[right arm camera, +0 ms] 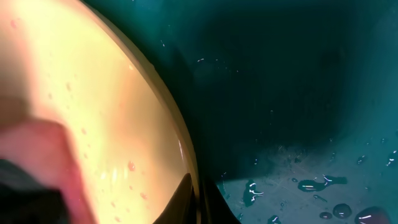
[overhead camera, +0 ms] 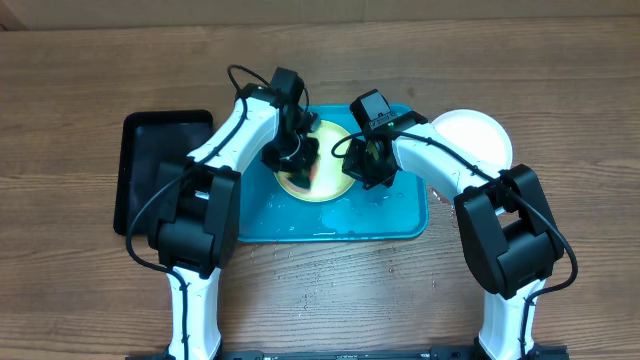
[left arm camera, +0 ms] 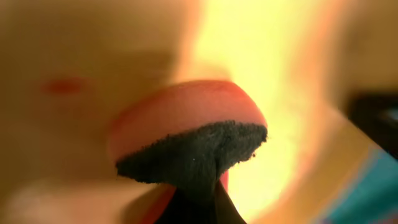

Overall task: Clean dirty plates on tray and stack at the side
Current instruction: 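Scrub the yellow plate with the sponge in the left gripper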

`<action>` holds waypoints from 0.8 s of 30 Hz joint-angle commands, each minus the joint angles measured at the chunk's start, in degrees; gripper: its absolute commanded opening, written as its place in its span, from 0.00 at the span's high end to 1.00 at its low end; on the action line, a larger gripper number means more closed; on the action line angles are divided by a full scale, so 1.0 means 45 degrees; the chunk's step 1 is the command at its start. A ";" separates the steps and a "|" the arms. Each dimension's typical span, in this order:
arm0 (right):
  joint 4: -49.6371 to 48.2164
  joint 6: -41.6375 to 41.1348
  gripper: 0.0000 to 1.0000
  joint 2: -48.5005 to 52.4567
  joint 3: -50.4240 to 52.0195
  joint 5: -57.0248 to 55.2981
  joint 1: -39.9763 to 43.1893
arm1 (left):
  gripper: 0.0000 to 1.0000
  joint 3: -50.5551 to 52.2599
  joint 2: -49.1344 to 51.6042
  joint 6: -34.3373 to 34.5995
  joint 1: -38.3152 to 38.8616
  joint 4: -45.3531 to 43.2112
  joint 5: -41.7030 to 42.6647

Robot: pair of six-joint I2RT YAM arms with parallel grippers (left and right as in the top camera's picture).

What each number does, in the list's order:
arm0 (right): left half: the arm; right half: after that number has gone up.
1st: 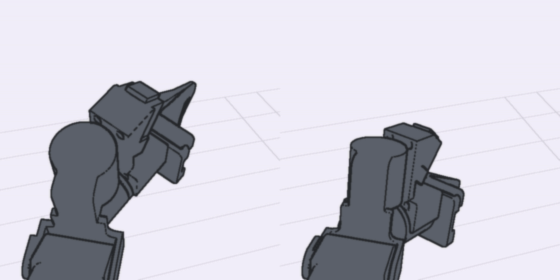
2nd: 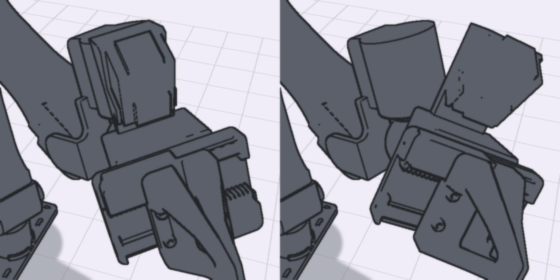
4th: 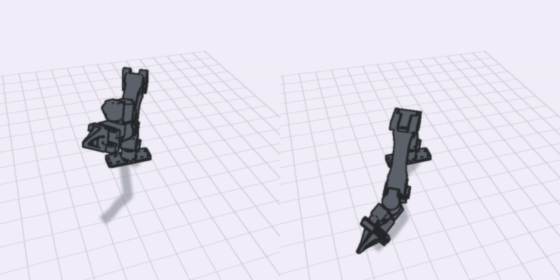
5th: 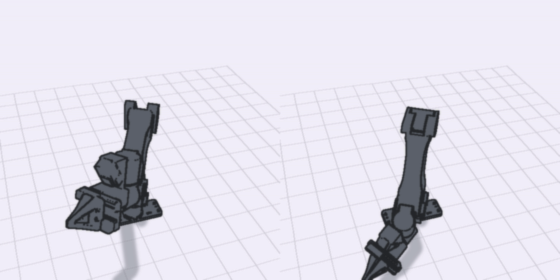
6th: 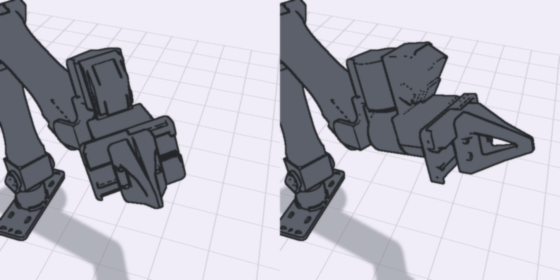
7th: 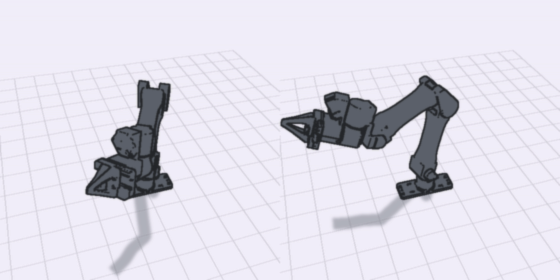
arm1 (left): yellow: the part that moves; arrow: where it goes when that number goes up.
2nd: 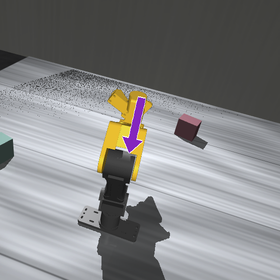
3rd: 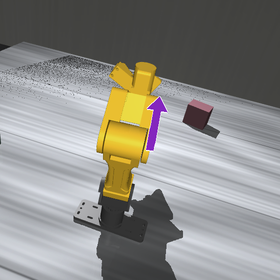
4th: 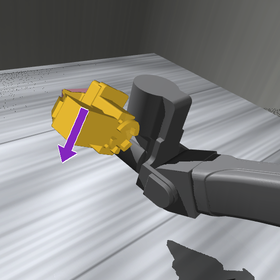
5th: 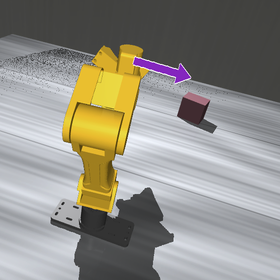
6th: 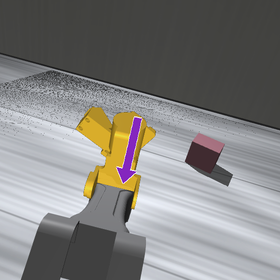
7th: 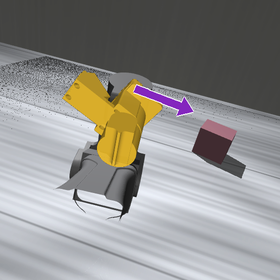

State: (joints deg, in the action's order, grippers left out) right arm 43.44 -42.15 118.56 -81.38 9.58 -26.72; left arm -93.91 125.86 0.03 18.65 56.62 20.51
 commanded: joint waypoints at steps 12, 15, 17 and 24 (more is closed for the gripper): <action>0.0092 0.0379 0.96 0.0243 0.0238 0.0219 -0.0204 | 0.96 0.0257 0.0180 0.4920 0.0121 -0.3007 -0.7582; 0.0087 0.0379 0.96 0.0243 0.0238 0.0219 -0.0204 | 0.96 0.0257 0.0180 0.4969 0.0185 -0.2229 -0.8859; 0.0073 0.0374 0.96 0.0243 0.0238 0.0219 -0.0204 | 0.96 0.0262 0.0180 0.5289 0.0248 -0.1307 -0.9437; -0.0019 0.0379 0.96 0.0243 0.0238 0.0223 -0.0204 | 0.96 0.0262 0.0180 0.3648 0.0287 0.0627 -0.6960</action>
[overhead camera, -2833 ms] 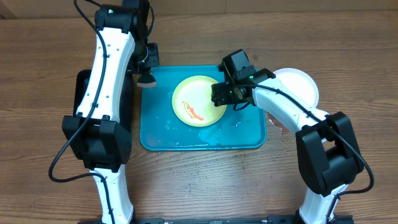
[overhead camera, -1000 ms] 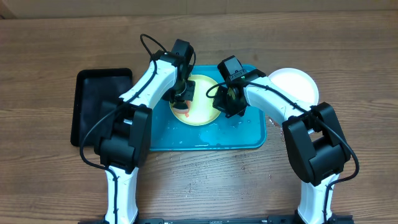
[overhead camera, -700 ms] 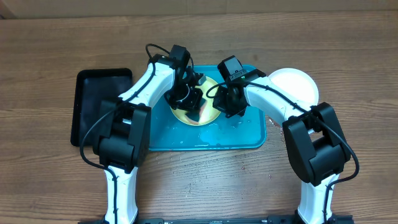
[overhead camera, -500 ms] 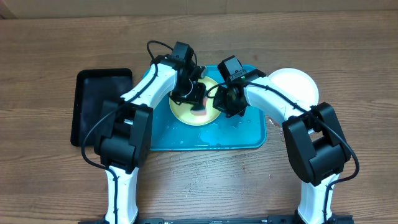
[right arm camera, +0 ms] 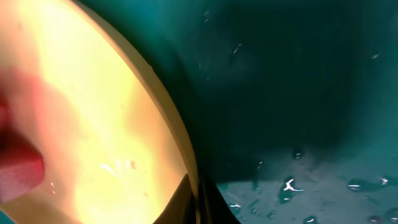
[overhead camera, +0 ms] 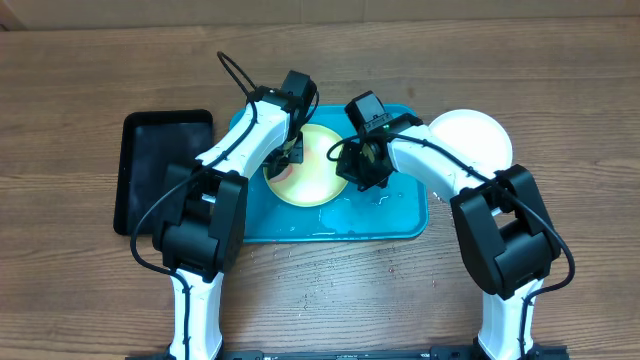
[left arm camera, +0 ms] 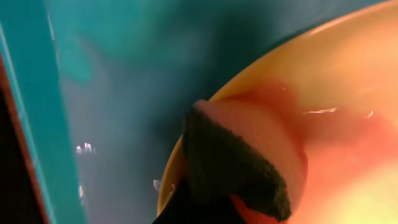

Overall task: Clean dirty plates on tray and stack at the side
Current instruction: 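Scrub the yellow plate with the sponge in the left gripper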

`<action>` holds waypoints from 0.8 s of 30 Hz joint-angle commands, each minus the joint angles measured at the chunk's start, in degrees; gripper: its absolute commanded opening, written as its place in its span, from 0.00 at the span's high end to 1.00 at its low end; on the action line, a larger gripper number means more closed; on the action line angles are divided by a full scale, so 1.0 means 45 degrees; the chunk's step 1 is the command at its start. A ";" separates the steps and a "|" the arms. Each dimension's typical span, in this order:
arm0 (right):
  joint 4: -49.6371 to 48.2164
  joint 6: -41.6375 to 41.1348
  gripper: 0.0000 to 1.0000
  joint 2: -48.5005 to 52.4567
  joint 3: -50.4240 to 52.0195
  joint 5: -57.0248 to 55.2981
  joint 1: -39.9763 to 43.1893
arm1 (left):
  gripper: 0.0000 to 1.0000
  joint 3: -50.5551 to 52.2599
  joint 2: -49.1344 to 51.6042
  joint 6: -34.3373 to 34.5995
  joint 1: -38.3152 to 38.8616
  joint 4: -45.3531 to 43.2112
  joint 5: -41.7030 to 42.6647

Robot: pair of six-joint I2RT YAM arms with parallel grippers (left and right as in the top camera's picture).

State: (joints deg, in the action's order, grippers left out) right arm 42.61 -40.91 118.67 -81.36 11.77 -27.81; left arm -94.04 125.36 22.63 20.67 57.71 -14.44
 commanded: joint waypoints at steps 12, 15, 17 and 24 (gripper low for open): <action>-0.0024 0.0865 0.96 0.0219 0.0233 0.0937 0.0049 | 0.96 0.0291 0.0291 -0.7776 -0.0155 0.0384 1.0856; -0.0063 0.0865 0.96 0.0219 0.0233 0.0937 0.0049 | 0.96 0.0291 0.0291 -0.6324 -0.0155 -0.0724 1.0088; -0.0053 0.0869 0.96 0.0219 0.0233 0.0937 0.0049 | 0.96 0.0291 0.0291 -0.4862 -0.0155 -0.1457 0.8461; -0.0058 0.0860 0.96 0.0219 0.0233 0.0835 0.0049 | 0.96 0.0291 0.0291 -0.0272 -0.0180 -0.1904 0.1005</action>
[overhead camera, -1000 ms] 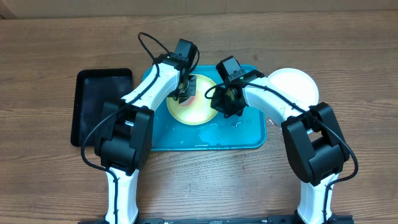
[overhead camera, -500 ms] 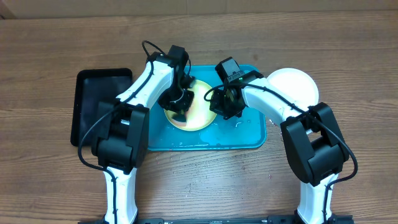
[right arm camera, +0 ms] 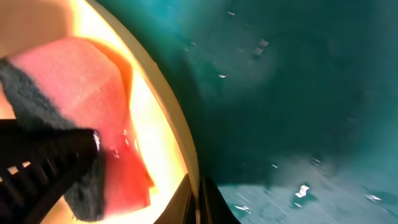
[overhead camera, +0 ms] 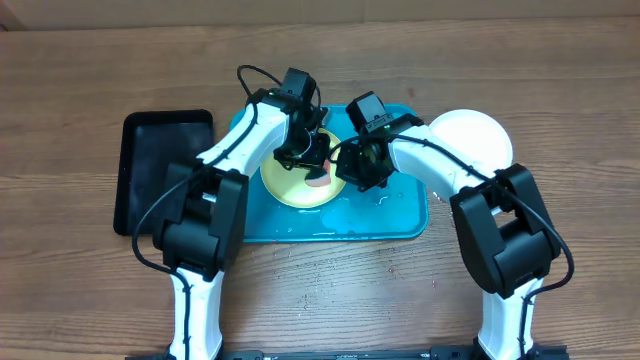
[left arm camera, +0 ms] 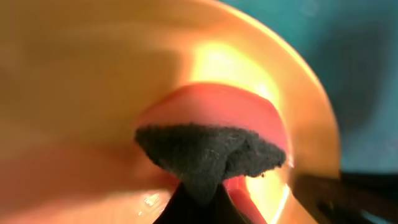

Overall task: Clean dirty plates on tray and stack at the side
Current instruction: 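Scrub the yellow plate with the sponge in the left gripper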

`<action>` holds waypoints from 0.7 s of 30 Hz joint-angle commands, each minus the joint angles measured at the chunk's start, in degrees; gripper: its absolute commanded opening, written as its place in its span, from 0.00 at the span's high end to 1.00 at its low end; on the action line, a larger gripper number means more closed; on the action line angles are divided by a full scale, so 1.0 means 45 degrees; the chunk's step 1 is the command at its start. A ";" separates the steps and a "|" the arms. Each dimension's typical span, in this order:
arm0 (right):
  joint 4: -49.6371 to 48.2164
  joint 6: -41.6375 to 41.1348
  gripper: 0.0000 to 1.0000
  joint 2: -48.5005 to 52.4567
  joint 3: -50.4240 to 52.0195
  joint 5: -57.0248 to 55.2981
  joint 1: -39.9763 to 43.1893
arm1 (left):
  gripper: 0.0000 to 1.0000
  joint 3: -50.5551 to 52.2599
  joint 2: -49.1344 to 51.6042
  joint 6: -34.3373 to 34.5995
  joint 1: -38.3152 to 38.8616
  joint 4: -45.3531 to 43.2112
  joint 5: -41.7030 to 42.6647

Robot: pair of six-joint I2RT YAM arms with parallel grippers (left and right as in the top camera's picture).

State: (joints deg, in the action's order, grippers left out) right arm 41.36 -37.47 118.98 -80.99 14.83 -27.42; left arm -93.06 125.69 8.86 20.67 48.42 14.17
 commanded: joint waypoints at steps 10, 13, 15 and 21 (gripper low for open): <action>0.0170 0.0102 0.96 0.0151 0.0151 0.0151 -0.0039 | 0.96 0.0073 0.0219 0.1035 -0.0160 0.3099 -0.3264; 0.0160 0.0102 0.96 0.0151 0.0151 0.0151 -0.0039 | 0.96 0.0073 0.0219 -0.2885 -0.0160 0.3580 0.1991; 0.0165 0.0102 0.96 0.0151 0.0151 0.0155 -0.0039 | 0.96 0.0073 0.0219 -0.4002 -0.0160 0.3725 0.3687; 0.0204 0.0102 0.96 0.0151 0.0151 0.0155 -0.0039 | 0.96 0.0073 0.0219 -0.2987 -0.0175 0.1734 0.4090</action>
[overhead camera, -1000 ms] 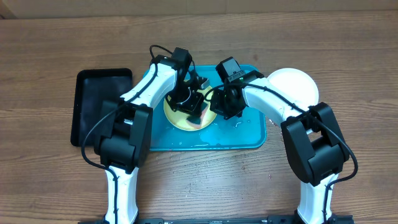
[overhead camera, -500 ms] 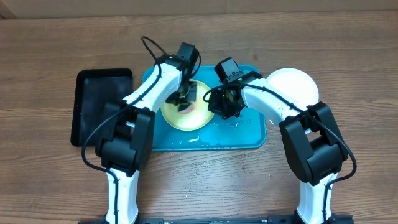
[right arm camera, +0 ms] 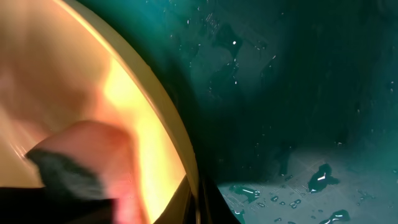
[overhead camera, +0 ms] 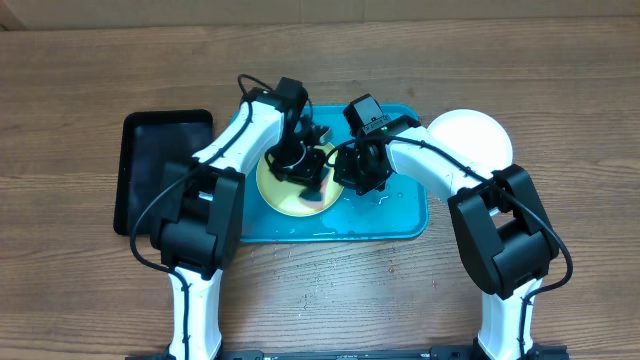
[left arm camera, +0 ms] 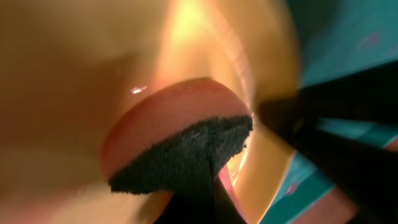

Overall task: Clean dirty plates on tray and stack at the side
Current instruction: 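Scrub the yellow plate with the sponge in the left gripper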

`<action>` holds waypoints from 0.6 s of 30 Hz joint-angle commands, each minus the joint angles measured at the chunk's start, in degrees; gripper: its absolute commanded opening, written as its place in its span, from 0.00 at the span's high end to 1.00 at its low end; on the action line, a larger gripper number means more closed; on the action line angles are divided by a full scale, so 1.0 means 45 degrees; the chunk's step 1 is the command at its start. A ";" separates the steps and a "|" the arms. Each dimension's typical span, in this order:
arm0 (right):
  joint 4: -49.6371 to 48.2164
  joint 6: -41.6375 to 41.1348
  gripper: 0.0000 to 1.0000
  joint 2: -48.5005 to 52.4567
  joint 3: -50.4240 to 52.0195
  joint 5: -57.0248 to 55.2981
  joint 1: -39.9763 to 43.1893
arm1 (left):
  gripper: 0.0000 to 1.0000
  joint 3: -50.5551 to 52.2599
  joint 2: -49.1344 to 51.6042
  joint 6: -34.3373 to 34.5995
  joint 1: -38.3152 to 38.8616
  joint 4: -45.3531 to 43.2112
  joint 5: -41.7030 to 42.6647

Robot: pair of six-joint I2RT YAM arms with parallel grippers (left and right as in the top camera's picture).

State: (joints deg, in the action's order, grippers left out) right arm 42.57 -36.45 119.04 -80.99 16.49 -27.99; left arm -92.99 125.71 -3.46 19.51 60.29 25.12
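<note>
A yellow plate (overhead camera: 283,190) lies on the teal tray (overhead camera: 400,220). My left gripper (overhead camera: 303,170) is shut on a pink sponge with a dark scouring side (left arm camera: 180,146), pressed on the plate's right part. My right gripper (overhead camera: 352,172) is shut on the plate's right rim (right arm camera: 180,134), one finger on each side of it. In the right wrist view the sponge (right arm camera: 81,158) shows on the plate just beside the pinched rim. A white plate (overhead camera: 472,137) sits on the table to the right of the tray.
A black tray (overhead camera: 160,170) lies on the table left of the teal tray. Water drops (right arm camera: 317,177) spot the teal tray floor by the right gripper. Bare wooden table (overhead camera: 330,300) lies in front of the trays.
The left gripper and sponge have shifted a little left and nearer on the plate. The plate itself sits slightly lower-left on the tray. The right gripper still pinches the rim.
The right gripper stayed shut on the yellow plate's right rim throughout. The left gripper held the sponge on the plate's middle, then at its left edge, then at its upper right, and now on its right part near the pinched rim.
</note>
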 commanded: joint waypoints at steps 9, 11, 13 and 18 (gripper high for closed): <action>-0.0058 -0.0126 0.96 0.0136 0.0151 -0.0219 0.0087 | 0.96 -0.0024 0.0214 0.4585 -0.0117 -0.2798 -0.6615; -0.0063 -0.0126 0.96 0.0136 0.0151 -0.0228 0.0087 | 0.96 -0.0155 0.0214 0.5566 -0.0287 -0.1972 -0.8325; -0.0068 -0.0126 0.96 0.0136 0.0151 -0.0228 0.0087 | 0.96 -0.0316 0.0214 0.6348 -0.0495 -0.0942 -0.9636; -0.0175 -0.0126 0.96 0.0136 0.0151 -0.0223 0.0087 | 0.96 -0.0549 0.0214 0.7223 -0.0855 0.1205 -1.1293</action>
State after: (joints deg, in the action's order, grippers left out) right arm 41.67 -36.86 119.11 -80.99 16.47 -27.86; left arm -95.42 125.60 22.57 17.91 62.63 -10.85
